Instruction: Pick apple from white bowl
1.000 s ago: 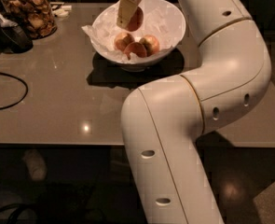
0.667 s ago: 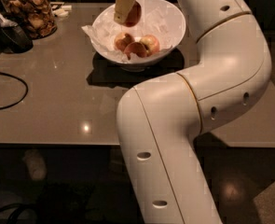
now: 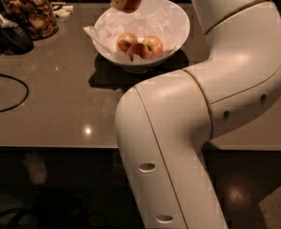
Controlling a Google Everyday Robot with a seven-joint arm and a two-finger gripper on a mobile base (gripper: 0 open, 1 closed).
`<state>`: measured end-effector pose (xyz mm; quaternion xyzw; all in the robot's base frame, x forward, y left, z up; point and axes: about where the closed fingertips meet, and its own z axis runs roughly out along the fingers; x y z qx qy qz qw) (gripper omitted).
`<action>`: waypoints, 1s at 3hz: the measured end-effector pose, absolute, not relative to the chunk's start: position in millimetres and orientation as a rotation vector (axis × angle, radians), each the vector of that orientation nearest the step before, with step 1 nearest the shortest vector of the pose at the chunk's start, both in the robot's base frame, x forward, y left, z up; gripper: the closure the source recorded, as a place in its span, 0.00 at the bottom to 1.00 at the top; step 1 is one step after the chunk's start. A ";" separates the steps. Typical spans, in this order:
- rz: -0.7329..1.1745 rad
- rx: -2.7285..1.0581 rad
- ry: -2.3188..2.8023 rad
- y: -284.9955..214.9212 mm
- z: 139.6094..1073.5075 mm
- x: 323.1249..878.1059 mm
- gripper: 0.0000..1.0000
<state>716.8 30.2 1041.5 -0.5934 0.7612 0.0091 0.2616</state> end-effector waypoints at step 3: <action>0.094 -1.570 2.008 21.6 1077.4 690.0 1.00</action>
Offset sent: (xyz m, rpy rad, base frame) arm -0.0626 -0.0242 0.0333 0.0633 0.0401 0.0230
